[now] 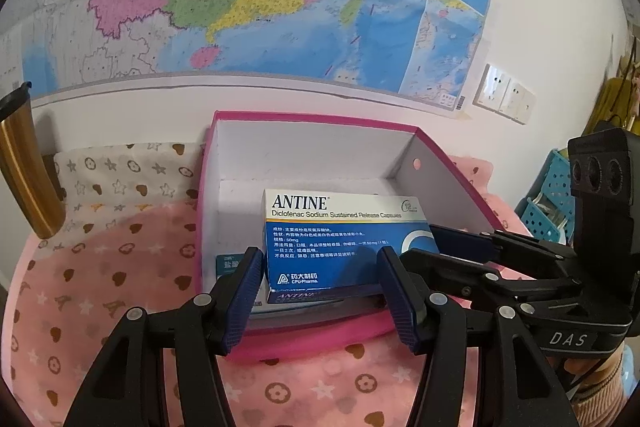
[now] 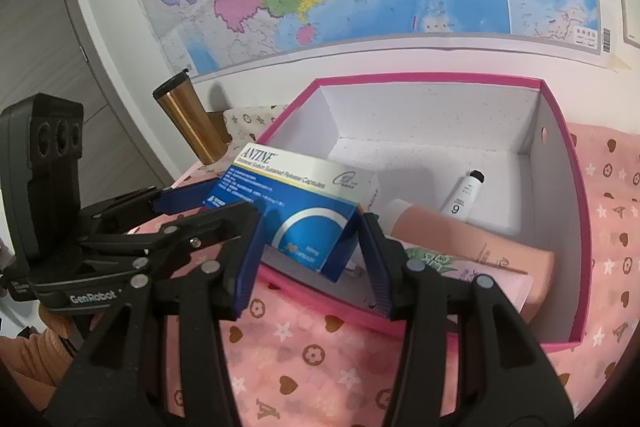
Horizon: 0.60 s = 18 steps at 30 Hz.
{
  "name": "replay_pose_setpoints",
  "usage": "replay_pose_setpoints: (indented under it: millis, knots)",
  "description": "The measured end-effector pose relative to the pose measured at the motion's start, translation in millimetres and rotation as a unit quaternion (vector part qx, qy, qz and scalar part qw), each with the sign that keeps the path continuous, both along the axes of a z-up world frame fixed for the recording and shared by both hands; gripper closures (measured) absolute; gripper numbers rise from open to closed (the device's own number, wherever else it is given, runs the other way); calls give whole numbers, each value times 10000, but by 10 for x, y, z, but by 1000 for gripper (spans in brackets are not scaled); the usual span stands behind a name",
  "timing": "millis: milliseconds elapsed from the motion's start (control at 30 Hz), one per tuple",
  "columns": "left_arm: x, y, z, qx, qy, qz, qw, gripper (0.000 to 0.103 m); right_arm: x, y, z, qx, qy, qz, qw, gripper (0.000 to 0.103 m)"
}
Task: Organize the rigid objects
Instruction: 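Lower the ANTINE box into the magenta box, then open the left gripper and withdraw it from the box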
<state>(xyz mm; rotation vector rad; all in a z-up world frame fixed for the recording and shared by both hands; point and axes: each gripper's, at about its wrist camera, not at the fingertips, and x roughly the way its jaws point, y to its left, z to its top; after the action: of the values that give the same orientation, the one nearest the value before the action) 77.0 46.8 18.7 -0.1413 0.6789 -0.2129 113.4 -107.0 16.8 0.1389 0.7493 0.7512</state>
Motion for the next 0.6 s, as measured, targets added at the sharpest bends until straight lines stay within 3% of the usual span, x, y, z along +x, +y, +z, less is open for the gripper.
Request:
replay_pose_setpoints:
  millis: [467, 600]
  knots:
    - [156, 45, -142, 76, 309, 195, 9993, 44, 118, 107, -118, -174, 297, 61, 9994, 52]
    - [95, 36, -133, 227, 179, 270, 9992, 34, 117, 98, -152, -284, 288, -86, 9991, 46]
